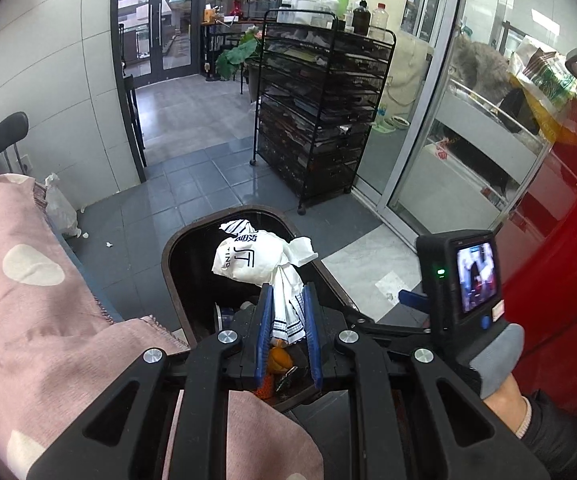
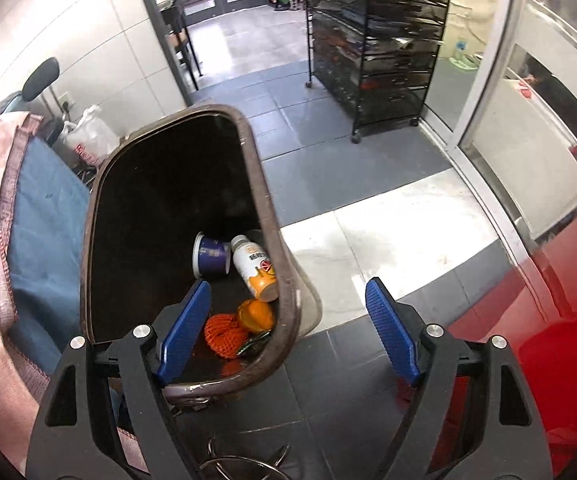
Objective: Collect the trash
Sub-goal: 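Lower the white candy wrapper into the bin and open the left tool, then move both tools back over the table toward the remaining trash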
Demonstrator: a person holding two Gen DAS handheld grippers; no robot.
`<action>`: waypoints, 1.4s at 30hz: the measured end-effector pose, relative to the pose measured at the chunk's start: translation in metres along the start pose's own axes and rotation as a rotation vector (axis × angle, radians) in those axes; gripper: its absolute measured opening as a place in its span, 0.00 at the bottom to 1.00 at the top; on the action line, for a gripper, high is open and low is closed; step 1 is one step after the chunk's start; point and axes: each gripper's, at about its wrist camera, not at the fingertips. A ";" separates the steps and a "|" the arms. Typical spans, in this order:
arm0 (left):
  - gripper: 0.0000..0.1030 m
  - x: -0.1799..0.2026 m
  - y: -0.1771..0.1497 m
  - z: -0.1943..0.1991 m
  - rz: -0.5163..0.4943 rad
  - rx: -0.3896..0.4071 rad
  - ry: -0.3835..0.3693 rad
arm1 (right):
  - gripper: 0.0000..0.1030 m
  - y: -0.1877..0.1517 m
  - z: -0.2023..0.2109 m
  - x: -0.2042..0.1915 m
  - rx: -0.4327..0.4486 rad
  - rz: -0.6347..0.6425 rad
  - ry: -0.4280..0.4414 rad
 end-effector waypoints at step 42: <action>0.94 -0.023 -0.019 0.099 0.020 0.230 0.090 | 0.85 0.036 0.073 -0.044 0.237 0.102 0.070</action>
Point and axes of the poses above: each gripper's, at about its wrist camera, not at the fingertips, and z roughly against the way its jaws point, x to its right, y to its top, and after that the axes turned 11 degrees about z, right-handed
